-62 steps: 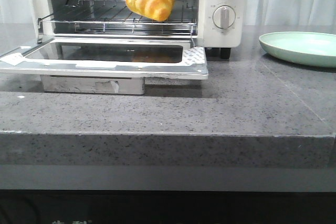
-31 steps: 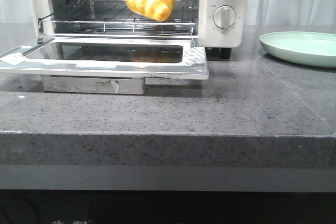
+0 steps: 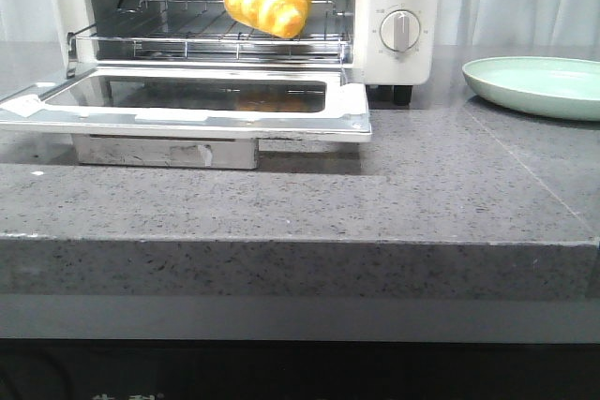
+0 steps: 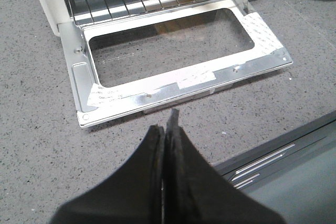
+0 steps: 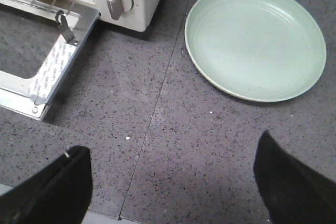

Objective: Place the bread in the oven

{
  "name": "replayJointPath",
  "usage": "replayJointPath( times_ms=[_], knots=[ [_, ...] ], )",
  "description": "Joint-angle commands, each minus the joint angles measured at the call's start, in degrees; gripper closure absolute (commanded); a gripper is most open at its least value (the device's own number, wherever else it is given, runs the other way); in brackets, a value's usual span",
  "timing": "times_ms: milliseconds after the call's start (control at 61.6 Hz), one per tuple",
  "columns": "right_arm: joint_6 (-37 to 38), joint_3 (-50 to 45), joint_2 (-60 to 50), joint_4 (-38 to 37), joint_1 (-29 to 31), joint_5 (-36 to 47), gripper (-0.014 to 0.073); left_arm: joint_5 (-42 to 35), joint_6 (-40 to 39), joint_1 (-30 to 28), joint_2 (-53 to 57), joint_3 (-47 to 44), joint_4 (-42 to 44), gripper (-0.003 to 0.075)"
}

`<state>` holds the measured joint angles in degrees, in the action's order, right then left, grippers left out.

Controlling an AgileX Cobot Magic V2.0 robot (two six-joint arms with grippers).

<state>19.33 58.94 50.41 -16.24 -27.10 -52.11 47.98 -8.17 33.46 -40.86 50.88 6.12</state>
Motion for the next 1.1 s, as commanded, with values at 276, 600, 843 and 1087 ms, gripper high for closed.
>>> replayJointPath(
  times_ms=[276,600,843,1087],
  knots=[
    [-0.8,-9.8,-19.0,-1.3,0.4,8.3,-0.004,-4.1,-0.4,0.2,0.1,1.6,0.3,0.0738],
    [-0.8,-10.0,-19.6,-2.4,0.4,8.6,-0.0037,-4.1,-0.4,0.2,0.1,1.6,0.3,0.0738],
    [-0.8,-10.0,-19.6,-2.4,0.4,8.6,0.0327,-4.1,-0.4,0.2,0.1,1.6,0.3,0.0738],
    [-0.8,-10.0,-19.6,-2.4,0.4,8.5,0.0658,-4.0,-0.4,0.2,0.1,1.6,0.2,0.0738]
  ],
)
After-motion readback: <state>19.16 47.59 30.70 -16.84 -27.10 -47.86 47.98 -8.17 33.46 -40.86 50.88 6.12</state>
